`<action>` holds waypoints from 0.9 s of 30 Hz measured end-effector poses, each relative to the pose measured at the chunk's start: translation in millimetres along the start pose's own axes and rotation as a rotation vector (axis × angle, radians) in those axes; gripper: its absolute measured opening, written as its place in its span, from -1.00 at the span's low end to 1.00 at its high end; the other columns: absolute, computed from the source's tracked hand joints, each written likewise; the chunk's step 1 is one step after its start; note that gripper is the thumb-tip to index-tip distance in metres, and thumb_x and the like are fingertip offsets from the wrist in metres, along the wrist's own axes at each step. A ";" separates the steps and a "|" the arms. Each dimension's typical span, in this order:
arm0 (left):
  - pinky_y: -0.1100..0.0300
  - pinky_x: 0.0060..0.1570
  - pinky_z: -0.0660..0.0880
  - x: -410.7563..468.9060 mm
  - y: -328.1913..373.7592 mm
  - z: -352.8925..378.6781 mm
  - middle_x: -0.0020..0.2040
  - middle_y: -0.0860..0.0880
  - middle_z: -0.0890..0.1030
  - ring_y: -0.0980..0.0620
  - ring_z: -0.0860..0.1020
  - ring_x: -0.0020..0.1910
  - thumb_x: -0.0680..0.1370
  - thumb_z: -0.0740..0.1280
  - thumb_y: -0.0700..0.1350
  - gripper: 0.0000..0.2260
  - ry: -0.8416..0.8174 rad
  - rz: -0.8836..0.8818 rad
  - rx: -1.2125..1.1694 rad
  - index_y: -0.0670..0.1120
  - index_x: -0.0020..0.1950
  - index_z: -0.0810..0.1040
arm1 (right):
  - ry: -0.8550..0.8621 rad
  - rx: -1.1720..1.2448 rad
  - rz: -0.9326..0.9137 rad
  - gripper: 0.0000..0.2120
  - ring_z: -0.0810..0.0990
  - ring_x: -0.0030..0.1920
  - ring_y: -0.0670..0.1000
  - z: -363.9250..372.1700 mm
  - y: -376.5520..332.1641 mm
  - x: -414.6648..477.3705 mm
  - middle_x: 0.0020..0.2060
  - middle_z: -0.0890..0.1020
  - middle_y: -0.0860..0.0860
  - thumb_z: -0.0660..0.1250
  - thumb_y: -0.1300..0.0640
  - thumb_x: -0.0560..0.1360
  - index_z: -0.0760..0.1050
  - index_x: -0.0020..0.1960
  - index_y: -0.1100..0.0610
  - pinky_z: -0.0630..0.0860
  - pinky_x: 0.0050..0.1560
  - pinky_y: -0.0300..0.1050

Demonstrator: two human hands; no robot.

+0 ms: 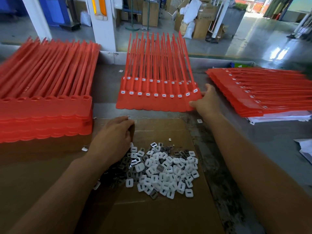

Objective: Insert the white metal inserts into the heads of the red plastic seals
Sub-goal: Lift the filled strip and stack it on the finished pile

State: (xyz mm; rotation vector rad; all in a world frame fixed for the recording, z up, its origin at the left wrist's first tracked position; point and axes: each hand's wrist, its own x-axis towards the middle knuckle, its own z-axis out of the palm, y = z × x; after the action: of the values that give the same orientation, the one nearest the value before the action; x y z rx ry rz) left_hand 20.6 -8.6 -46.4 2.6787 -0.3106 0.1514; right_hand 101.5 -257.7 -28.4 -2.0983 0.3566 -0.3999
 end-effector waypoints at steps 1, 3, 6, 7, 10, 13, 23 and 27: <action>0.18 0.30 0.21 0.2 0.0 0.2 0.40 -0.03 0.35 -0.01 0.31 0.35 0.56 0.14 -0.22 -0.64 0.002 0.002 -0.002 -0.07 0.35 0.41 | -0.039 0.083 0.079 -0.41 0.54 0.05 0.01 -1.7 -2.9 1.3 0.13 0.57 0.11 0.40 0.42 0.35 0.34 0.35 0.26 0.50 0.10 -0.08; 0.18 0.30 0.21 0.5 0.6 0.3 0.40 -0.03 0.35 -0.01 0.30 0.36 0.56 0.14 -0.22 -0.64 0.004 0.003 -0.003 -0.07 0.35 0.41 | -0.161 0.271 0.200 -0.58 0.57 0.01 0.03 -5.1 -7.7 2.5 0.07 0.59 0.10 0.31 0.46 0.42 0.43 0.25 0.27 0.56 -0.10 -0.10; 0.17 0.31 0.21 -0.1 0.8 0.0 0.41 -0.03 0.34 -0.01 0.29 0.37 0.56 0.13 -0.22 -0.64 0.004 -0.002 -0.007 -0.07 0.35 0.41 | -0.272 0.463 0.275 -0.61 0.55 0.01 0.06 -9.5 -12.0 1.4 0.04 0.53 0.06 0.19 0.47 0.50 0.37 0.29 0.23 0.56 -0.31 -0.10; 0.16 0.30 0.22 -0.5 1.0 -0.2 0.41 -0.03 0.34 -0.01 0.30 0.36 0.56 0.13 -0.22 -0.64 0.004 -0.001 -0.008 -0.07 0.35 0.41 | -0.288 0.521 0.275 -0.60 0.55 0.01 0.06 -11.0 -11.6 1.6 0.06 0.52 0.06 0.17 0.47 0.50 0.35 0.30 0.22 0.57 -0.32 -0.09; 0.15 0.29 0.24 -1.6 1.6 -1.1 0.40 -0.03 0.34 -0.01 0.30 0.36 0.57 0.14 -0.21 -0.65 0.004 0.002 -0.004 -0.06 0.35 0.41 | -0.279 0.643 0.218 -0.59 0.55 -0.02 -0.01 -14.6 -9.3 0.4 0.06 0.53 0.05 0.13 0.48 0.51 0.34 0.31 0.23 0.59 -0.28 -0.16; 0.16 0.28 0.24 -1.7 2.4 -1.9 0.41 -0.01 0.33 0.00 0.30 0.36 0.57 0.13 -0.19 -0.65 0.004 -0.002 0.000 -0.05 0.36 0.40 | -0.244 0.672 0.141 -0.57 0.54 -0.08 -0.06 -15.3 -5.4 -1.4 -0.01 0.54 0.04 0.11 0.50 0.50 0.30 0.34 0.29 0.55 -0.14 -0.12; 0.17 0.19 0.31 -1.2 2.7 -2.4 0.38 -0.01 0.37 0.00 0.35 0.30 0.56 0.15 -0.22 -0.67 0.008 0.008 0.006 -0.06 0.30 0.46 | -0.124 0.658 0.254 -0.63 0.52 0.01 0.03 -2.8 -5.0 3.8 0.02 0.54 0.06 0.15 0.47 0.51 0.38 0.28 0.26 0.55 -0.10 0.01; 0.20 0.27 0.22 -0.5 2.1 -2.0 0.41 -0.01 0.33 0.00 0.30 0.35 0.56 0.14 -0.21 -0.64 -0.004 0.002 0.001 -0.04 0.34 0.41 | -0.065 0.660 0.348 -0.64 0.53 0.02 0.05 9.8 -8.5 10.6 0.09 0.53 0.13 0.15 0.48 0.51 0.38 0.27 0.26 0.51 -0.17 0.01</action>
State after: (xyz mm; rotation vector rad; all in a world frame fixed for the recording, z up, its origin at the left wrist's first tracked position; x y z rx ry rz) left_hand 19.4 -9.5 -43.9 2.6799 -0.3142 0.1473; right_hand 116.0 -250.1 -24.6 -1.3705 0.4672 -0.2013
